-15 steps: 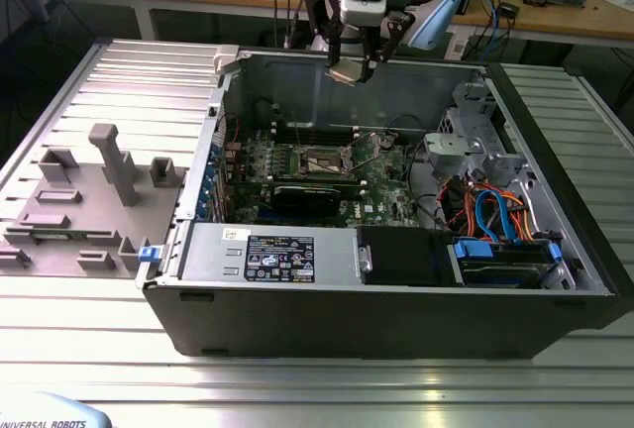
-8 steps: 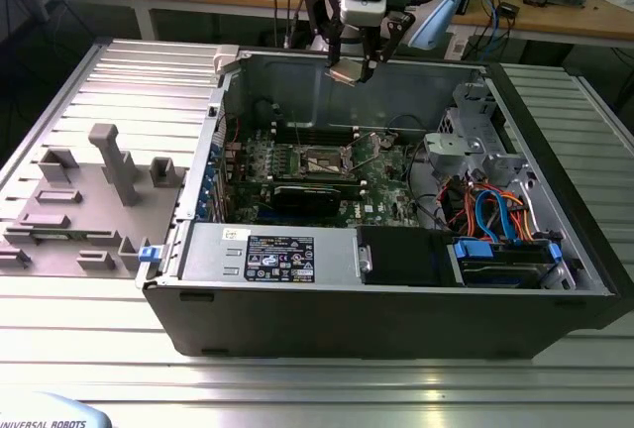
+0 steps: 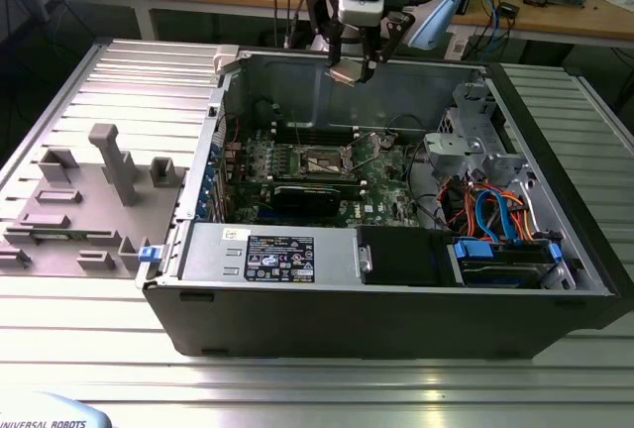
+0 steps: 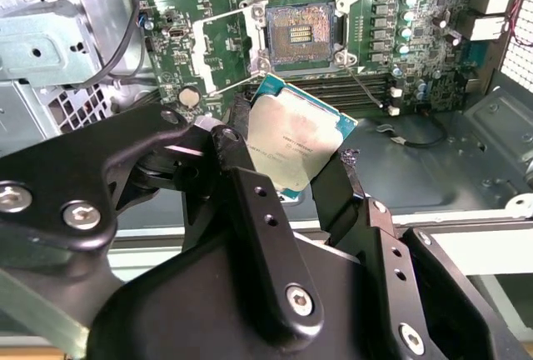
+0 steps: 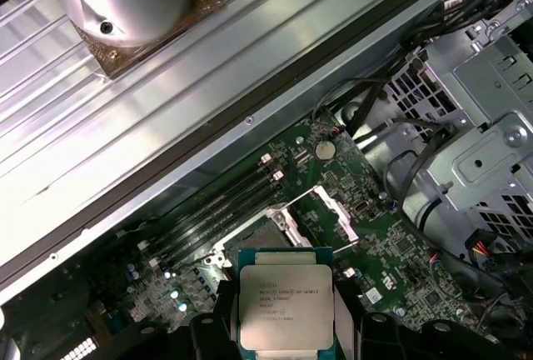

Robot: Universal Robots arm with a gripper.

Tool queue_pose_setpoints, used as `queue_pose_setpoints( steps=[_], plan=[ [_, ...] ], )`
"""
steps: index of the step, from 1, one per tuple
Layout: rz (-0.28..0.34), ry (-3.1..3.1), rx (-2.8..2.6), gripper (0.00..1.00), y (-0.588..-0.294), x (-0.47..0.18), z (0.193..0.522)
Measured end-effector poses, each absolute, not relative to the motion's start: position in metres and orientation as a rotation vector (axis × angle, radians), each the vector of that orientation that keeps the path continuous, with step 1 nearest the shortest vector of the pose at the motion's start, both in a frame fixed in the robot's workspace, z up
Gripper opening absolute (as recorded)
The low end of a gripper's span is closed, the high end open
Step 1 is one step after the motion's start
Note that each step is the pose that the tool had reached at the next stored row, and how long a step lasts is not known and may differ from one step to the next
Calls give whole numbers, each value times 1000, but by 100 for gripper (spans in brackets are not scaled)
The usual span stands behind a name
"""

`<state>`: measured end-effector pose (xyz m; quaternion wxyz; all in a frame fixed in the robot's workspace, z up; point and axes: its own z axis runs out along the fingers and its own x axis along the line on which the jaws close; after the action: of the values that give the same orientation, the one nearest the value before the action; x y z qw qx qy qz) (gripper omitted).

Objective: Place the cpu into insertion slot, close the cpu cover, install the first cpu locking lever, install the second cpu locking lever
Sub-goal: 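Place the cpu into insertion slot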

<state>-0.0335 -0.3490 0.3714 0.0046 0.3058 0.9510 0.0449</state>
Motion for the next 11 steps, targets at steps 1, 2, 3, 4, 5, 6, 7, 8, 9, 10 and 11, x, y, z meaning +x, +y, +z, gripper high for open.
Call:
queue_pose_setpoints(
  steps=[1,2,3,4,5,6,7,8,9,10,11],
  plan=[
    [141,2976,967,54,-349,-34,371],
    [141,2973,975,54,-349,-34,371],
    [141,2969,985,54,-349,-34,371],
    [140,2967,993,54,-349,-34,371],
    [141,2963,1001,54,-349,-34,371],
    [140,2961,1007,54,-349,-34,371],
    [140,2960,1010,54,-349,-34,371],
    [140,2960,1010,54,-349,-34,371],
    [140,2960,1011,54,-349,-34,371],
    [140,2959,1012,54,-349,-34,371],
    [140,2959,1012,54,-349,-34,371]
  ],
)
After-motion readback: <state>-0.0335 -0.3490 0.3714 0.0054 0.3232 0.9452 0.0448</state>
